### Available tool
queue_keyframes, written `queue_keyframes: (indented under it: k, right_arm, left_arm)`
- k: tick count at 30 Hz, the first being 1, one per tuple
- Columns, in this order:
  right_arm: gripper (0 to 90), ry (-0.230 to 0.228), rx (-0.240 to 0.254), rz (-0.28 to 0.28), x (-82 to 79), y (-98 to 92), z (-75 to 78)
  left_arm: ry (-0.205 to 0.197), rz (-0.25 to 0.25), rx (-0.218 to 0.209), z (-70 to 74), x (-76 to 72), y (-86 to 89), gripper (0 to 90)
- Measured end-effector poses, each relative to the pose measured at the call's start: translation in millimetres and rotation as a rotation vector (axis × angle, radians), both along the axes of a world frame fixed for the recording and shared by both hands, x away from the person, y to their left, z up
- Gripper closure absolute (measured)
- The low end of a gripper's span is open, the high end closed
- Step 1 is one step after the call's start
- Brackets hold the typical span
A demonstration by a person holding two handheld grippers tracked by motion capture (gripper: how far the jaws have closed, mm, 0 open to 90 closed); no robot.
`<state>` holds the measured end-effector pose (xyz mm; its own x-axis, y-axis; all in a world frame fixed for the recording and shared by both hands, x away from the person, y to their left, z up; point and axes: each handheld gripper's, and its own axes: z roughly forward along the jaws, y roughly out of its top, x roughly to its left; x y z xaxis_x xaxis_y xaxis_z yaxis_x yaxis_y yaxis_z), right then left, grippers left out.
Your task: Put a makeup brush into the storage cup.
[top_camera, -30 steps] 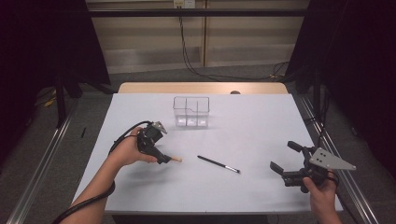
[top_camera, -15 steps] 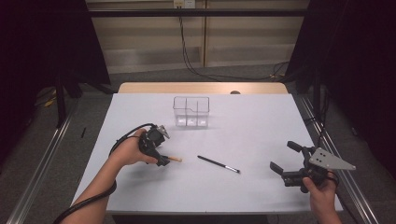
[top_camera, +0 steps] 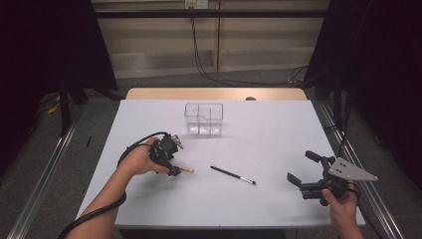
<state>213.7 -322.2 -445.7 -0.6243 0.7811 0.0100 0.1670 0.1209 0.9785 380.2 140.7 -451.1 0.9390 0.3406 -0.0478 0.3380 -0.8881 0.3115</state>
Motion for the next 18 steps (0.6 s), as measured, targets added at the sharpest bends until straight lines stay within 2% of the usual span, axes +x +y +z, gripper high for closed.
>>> queue_keyframes:
  k: [7,12,18]
  right_arm:
    - [0.0,0.002,-0.003,0.003,0.1,0.9,-0.2]
    - [0.0,0.003,-0.004,0.005,0.4,1.4,-0.5]
    - [0.0,0.005,-0.006,0.009,1.0,2.0,-1.1]
  left_arm:
    - [0.016,-0.035,0.017,3.2,-1.5,-3.7,48.8]
    - [0.016,-0.055,0.041,4.4,-1.9,-6.5,55.5]
    - [0.040,-0.070,0.069,6.3,-3.1,-12.7,71.1]
